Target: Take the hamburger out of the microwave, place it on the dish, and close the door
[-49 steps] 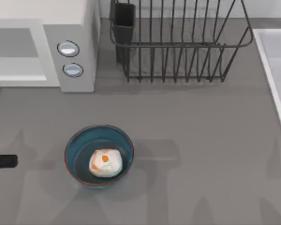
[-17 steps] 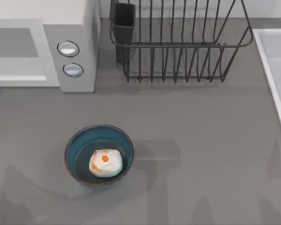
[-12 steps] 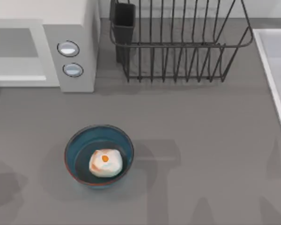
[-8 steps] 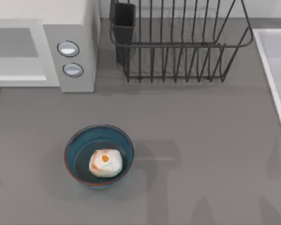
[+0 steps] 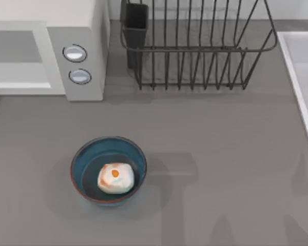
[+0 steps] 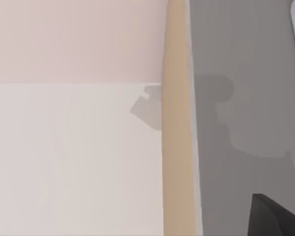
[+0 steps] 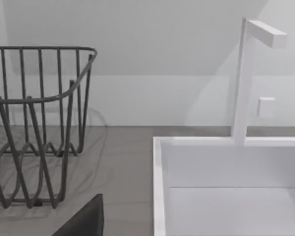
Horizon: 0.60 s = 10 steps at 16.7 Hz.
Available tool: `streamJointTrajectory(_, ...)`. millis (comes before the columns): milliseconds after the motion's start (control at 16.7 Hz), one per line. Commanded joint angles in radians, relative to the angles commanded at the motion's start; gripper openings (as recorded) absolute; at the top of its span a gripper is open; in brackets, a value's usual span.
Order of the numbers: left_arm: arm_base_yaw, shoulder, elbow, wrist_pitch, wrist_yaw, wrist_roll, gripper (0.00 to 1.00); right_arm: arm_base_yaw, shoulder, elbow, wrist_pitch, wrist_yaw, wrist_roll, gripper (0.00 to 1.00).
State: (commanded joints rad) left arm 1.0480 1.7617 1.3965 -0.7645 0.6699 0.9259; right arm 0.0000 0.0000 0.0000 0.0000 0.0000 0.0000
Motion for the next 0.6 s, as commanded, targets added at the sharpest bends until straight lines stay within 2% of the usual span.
streamJointTrajectory(240,0.001,0.025,-0.056,0.072,0.001,0.001,0.00,0.000,0.000,0.000,0.000,0.000,0.000,1.00)
streamJointTrajectory(600,0.006,0.106,-0.230,0.342,0.005,0.005,0.00,0.000,0.000,0.000,0.000,0.000,0.000,1.00)
